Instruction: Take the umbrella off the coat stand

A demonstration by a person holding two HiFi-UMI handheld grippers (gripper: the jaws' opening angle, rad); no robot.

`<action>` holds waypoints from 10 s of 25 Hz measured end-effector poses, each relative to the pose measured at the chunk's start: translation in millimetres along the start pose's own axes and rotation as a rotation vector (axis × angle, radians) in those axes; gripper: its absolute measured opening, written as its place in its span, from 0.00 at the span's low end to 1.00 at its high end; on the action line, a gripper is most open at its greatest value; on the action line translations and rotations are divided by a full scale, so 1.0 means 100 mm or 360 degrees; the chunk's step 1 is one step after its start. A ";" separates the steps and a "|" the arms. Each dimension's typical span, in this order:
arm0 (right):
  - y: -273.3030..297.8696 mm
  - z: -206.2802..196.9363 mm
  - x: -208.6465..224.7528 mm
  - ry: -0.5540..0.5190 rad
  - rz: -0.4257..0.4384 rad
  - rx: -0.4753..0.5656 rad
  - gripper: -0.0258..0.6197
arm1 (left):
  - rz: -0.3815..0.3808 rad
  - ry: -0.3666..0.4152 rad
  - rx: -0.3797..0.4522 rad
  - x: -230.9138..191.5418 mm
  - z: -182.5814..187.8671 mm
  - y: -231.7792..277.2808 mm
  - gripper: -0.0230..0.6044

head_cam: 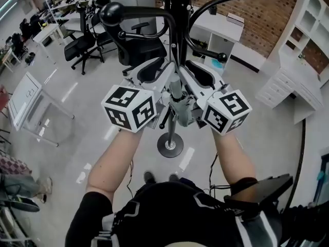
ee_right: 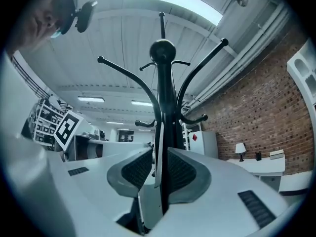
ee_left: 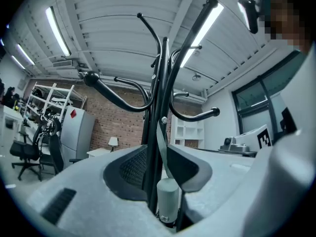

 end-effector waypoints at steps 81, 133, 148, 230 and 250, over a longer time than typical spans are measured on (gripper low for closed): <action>0.09 0.53 -0.35 0.0052 -0.0068 0.0102 0.05 | -0.0083 0.0116 0.0052 0.15 0.71 -0.13 0.06; -0.47 1.54 -1.22 -0.0113 -0.0178 0.0320 0.05 | -0.0400 0.0127 0.0345 0.83 1.68 -0.88 0.06; -0.77 1.76 -1.62 -0.0156 -0.0170 0.0399 0.05 | -0.0424 0.0194 0.0420 1.18 1.89 -1.27 0.06; -1.45 -0.51 -2.19 -0.0012 0.0044 -0.0158 0.05 | -0.0170 -0.0048 0.0098 1.42 -0.38 -2.42 0.06; -1.59 -0.69 -2.21 -0.0021 0.0043 -0.0197 0.05 | -0.0186 -0.0083 0.0071 1.54 -0.56 -2.44 0.06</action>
Point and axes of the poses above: the fingertips, and each gripper's own axes: y forward along the fingers, x to its right, z out of its top, the point moved 4 cm from there along -y, backward along the fingers, and after that the axes turned 15 degrees about -z, right-handed, at the moved point
